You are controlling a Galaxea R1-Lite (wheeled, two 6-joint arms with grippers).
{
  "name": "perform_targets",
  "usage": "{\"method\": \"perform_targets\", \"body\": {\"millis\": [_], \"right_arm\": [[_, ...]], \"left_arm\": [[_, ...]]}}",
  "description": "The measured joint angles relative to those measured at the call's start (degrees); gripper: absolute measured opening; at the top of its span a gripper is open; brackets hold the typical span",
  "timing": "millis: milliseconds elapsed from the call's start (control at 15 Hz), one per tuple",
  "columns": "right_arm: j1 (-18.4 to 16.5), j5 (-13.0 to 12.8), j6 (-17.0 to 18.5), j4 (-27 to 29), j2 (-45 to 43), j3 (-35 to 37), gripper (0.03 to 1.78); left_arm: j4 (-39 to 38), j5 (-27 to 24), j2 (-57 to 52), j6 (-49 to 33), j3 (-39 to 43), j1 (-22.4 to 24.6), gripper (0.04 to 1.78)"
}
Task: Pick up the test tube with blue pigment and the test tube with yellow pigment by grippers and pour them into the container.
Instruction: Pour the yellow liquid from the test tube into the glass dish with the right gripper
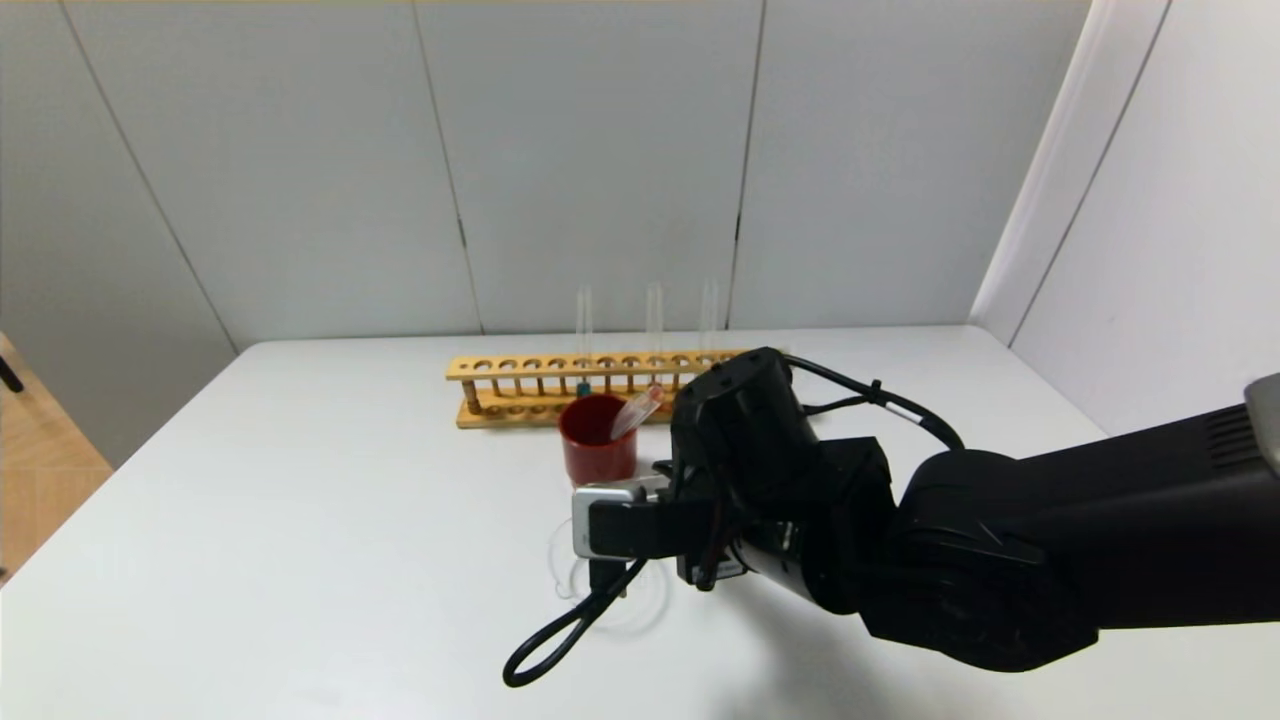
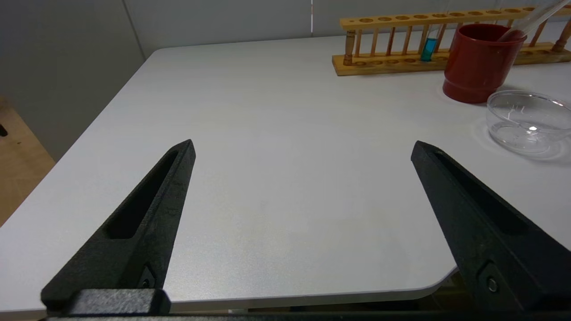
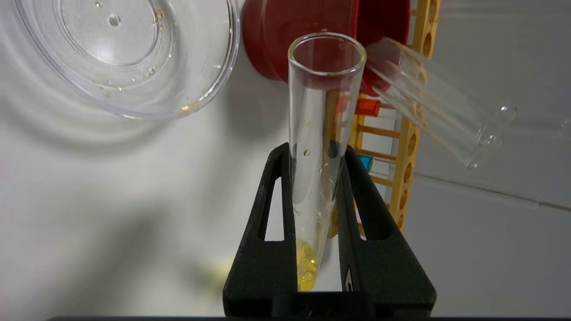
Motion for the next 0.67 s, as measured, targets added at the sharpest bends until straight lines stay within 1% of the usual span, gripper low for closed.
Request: {"method": "perform_targets", "body": {"millis": [133,267,400,533,667], "right_arm": [[0.4,-0.3,-0.2,0.0,0.6,-0.5,0.28],[0.7,-1.4,-1.1,0.0,1.1,-0.6,0.28],[1.0,-1.5,-2.8,0.0,1.4,-0.4,0.28],[1.0,-1.5,-3.6,0.1,1.6,-0.3,0.28],[1.1,-1.5,-4.5,1.7,1.7,-0.6,0.28]], "left_arm": [[0.0,0.0,0.0,0.0,0.0,0.0,1.71],[0.0,0.0,0.0,0.0,0.0,0.0,1.71],[0.0,0.0,0.0,0.0,0.0,-0.1,1.71],[0.0,0.0,0.0,0.0,0.0,0.0,1.71],[0.0,0.0,0.0,0.0,0.0,0.0,1.71]]}}
